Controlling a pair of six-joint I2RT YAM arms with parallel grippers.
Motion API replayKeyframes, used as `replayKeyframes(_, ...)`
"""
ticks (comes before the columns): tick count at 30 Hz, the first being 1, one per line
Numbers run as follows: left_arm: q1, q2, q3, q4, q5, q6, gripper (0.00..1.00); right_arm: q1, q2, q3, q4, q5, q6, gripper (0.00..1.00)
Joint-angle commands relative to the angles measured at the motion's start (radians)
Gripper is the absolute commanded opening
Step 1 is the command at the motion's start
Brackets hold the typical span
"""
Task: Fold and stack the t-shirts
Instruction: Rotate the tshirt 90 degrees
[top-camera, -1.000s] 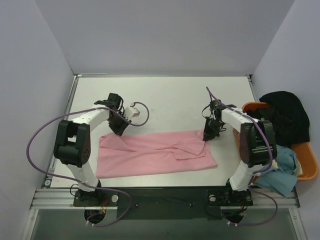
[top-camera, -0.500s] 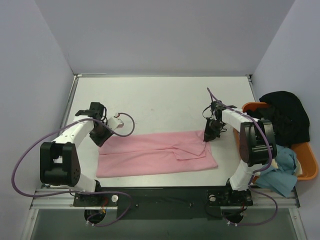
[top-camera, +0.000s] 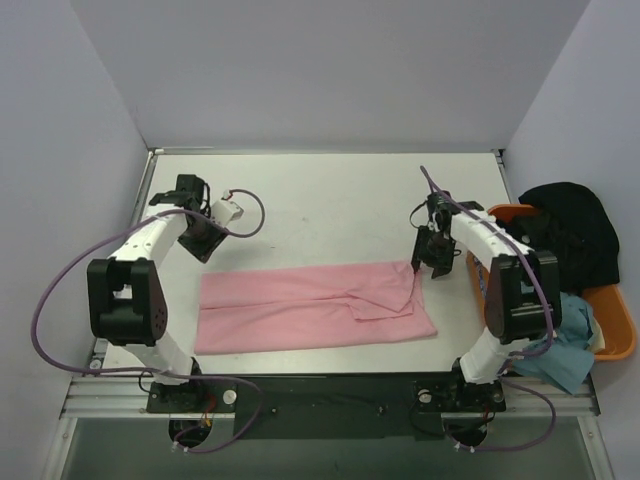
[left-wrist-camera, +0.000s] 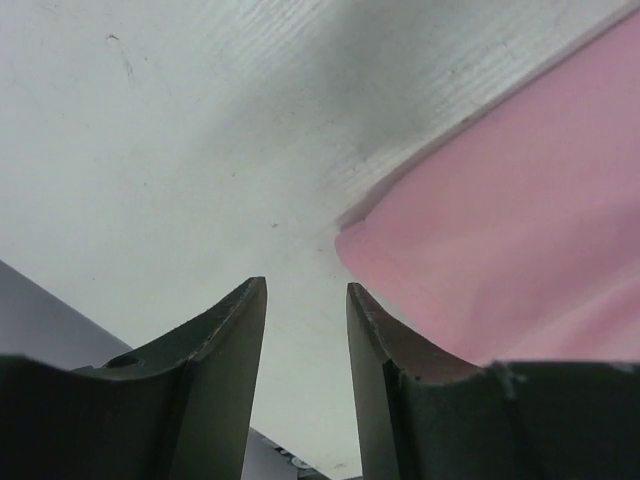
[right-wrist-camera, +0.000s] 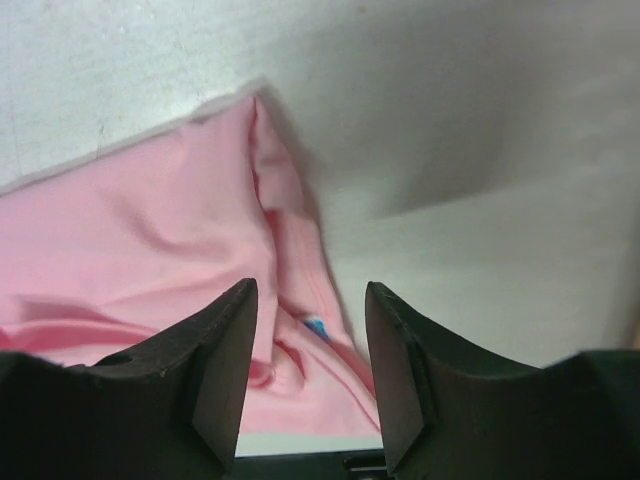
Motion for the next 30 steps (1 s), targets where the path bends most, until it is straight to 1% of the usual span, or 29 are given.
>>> replayKeyframes(1, 0.023, 0.072, 0.025, 0.086, 0.029, -0.066, 0.51, 0.020, -0.197, 0.021, -0.187, 0.084, -0.017, 0.43)
replayKeyframes(2, 0.023, 0.082, 0.027, 0.095, 0.038, -0.072, 0.52, 0.033, -0.217, 0.010, -0.199, 0.113, -0.009, 0.43)
replayKeyframes(4, 0.023, 0.106, 0.028, 0.123, 0.031, -0.098, 0.52, 0.080, -0.289, -0.051, -0.224, 0.114, 0.023, 0.37)
replayKeyframes(5, 0.023, 0.112, 0.028, 0.130, 0.029, -0.106, 0.52, 0.123, -0.333, -0.099, -0.227, 0.100, 0.058, 0.27)
replayKeyframes(6, 0.023, 0.115, 0.028, 0.133, 0.034, -0.121, 0.53, 0.143, -0.347, -0.129, -0.225, 0.097, 0.075, 0.23)
replayKeyframes(7, 0.023, 0.114, 0.025, 0.133, 0.038, -0.128, 0.52, 0.177, -0.373, -0.183, -0.216, 0.051, 0.115, 0.13)
replayKeyframes(8, 0.023, 0.109, 0.025, 0.133, 0.058, -0.135, 0.52, 0.189, -0.383, -0.208, -0.207, 0.033, 0.128, 0.08)
replayKeyframes(9, 0.021, 0.102, 0.021, 0.135, 0.069, -0.138, 0.53, 0.198, -0.393, -0.260, -0.186, 0.008, 0.153, 0.00)
replayKeyframes(12, 0.016, 0.091, 0.014, 0.130, 0.083, -0.142, 0.53, 0.189, -0.393, -0.344, -0.124, -0.008, 0.180, 0.00)
replayKeyframes(14, 0.015, 0.083, 0.011, 0.127, 0.084, -0.140, 0.53, 0.168, -0.355, -0.393, -0.081, -0.004, 0.172, 0.00)
replayKeyframes(16, 0.013, 0.077, 0.008, 0.124, 0.086, -0.139, 0.53, 0.140, -0.288, -0.400, -0.028, -0.027, 0.149, 0.00)
replayKeyframes(17, 0.013, 0.077, 0.010, 0.118, 0.087, -0.140, 0.53, 0.126, -0.230, -0.392, -0.008, -0.041, 0.129, 0.00)
replayKeyframes(21, 0.012, 0.060, 0.022, 0.084, 0.097, -0.139, 0.53, 0.080, -0.069, -0.289, -0.004, -0.031, 0.076, 0.00)
replayKeyframes(23, 0.012, 0.046, 0.025, 0.068, 0.107, -0.129, 0.53, 0.031, -0.001, -0.205, -0.018, -0.015, 0.050, 0.00)
replayKeyframes(24, 0.012, 0.040, 0.028, 0.054, 0.110, -0.128, 0.53, 0.002, 0.028, -0.120, -0.038, 0.011, 0.042, 0.00)
replayKeyframes(25, 0.012, 0.036, 0.031, 0.045, 0.119, -0.120, 0.53, -0.010, 0.086, -0.076, -0.047, 0.020, 0.024, 0.00)
replayKeyframes(26, 0.010, 0.033, 0.031, 0.032, 0.123, -0.117, 0.53, -0.033, 0.157, 0.036, -0.076, 0.009, 0.019, 0.00)
replayKeyframes(27, 0.009, 0.031, 0.033, 0.023, 0.124, -0.112, 0.53, -0.041, 0.210, 0.109, -0.095, -0.003, 0.002, 0.00)
replayKeyframes(28, 0.001, 0.030, 0.031, 0.011, 0.126, -0.112, 0.53, -0.053, 0.310, 0.234, -0.148, -0.038, -0.015, 0.00)
replayKeyframes(29, -0.004, 0.028, 0.028, 0.005, 0.130, -0.112, 0.53, -0.056, 0.352, 0.311, -0.174, -0.047, -0.021, 0.00)
replayKeyframes(30, -0.013, 0.023, 0.025, -0.008, 0.135, -0.115, 0.53, -0.056, 0.439, 0.447, -0.213, -0.055, -0.027, 0.00)
